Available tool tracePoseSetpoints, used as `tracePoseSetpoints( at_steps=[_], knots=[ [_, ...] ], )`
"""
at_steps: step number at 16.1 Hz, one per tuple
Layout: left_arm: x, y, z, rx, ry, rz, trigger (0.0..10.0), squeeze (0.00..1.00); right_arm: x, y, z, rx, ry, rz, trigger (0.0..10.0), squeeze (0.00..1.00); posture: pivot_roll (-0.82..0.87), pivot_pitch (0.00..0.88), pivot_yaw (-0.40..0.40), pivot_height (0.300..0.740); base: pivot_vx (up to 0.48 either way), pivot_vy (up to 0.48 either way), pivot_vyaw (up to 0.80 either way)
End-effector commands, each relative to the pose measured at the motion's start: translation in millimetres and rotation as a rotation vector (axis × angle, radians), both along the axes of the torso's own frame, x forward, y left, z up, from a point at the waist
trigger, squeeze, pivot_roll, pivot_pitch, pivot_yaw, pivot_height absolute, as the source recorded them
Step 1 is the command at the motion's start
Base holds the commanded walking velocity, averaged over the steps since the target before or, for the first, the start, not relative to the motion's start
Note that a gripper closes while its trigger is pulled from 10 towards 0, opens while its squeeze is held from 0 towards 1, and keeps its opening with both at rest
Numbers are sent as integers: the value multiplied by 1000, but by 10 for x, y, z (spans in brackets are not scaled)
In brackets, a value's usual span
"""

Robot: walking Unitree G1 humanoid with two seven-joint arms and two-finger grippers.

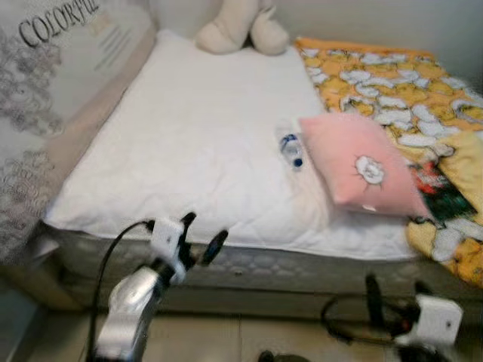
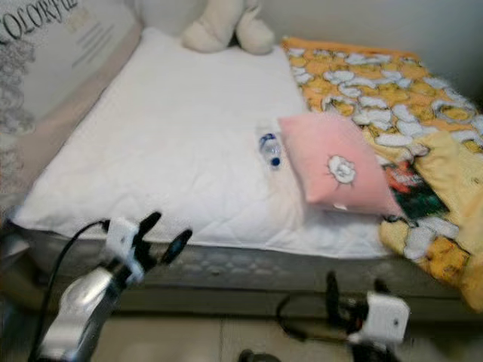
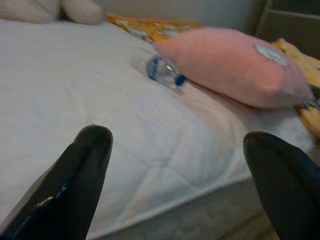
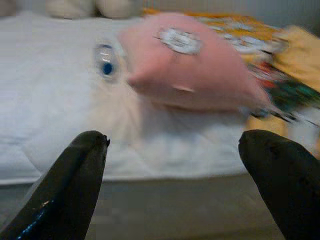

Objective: Clean up the room

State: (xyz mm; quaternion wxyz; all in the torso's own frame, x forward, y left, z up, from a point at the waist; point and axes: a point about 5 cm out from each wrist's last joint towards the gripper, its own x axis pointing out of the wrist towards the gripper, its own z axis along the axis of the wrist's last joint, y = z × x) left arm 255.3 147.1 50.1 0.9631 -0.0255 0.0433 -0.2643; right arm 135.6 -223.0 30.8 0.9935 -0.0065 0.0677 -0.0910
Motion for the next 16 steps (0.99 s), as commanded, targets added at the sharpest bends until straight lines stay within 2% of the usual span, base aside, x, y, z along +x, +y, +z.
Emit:
tracePoseSetpoints(
  at_steps=[1, 3, 4, 6, 7, 8, 11, 16],
  knots=[
    [-61, 61, -100, 11, 34, 47, 10000, 0, 109, -49, 90, -12, -44, 2, 10000, 0, -5, 13, -6, 740, 0, 0, 0],
    [-16, 57, -104, 9, 40, 68, 10000, 0, 151, -85, 114, -14, -60, -3, 10000, 0, -5, 15, -5, 740, 0, 0, 0],
    [176, 241, 28, 35, 10, 74, 10000, 0, 233, -108, 175, -22, -89, -4, 10000, 0, -3, 20, 0, 740, 0, 0, 0],
    [242, 257, 67, 30, -15, 76, 10000, 0, 342, -106, 273, -46, -123, 6, 10000, 0, -3, 19, 5, 740, 431, 0, 0],
    [281, 233, 122, 27, -29, 80, 10000, 0, 384, -104, 326, -50, -142, 3, 10000, 0, -5, 18, 8, 740, 469, 0, 0],
    [352, 124, 328, 0, -92, 74, 10000, 0, 506, -91, 524, -65, -211, 4, 10000, 0, -7, 16, 12, 740, 465, 0, 0],
    [386, 23, 456, -9, -135, 42, 10000, 0, 560, -65, 627, -68, -243, -1, 10000, 0, -10, 13, 17, 740, 465, 0, 0],
    [370, -118, 619, -16, -171, 7, 10000, 0, 598, 5, 732, -68, -253, 13, 10000, 0, -13, 0, 18, 740, 465, 0, -574]
  ],
)
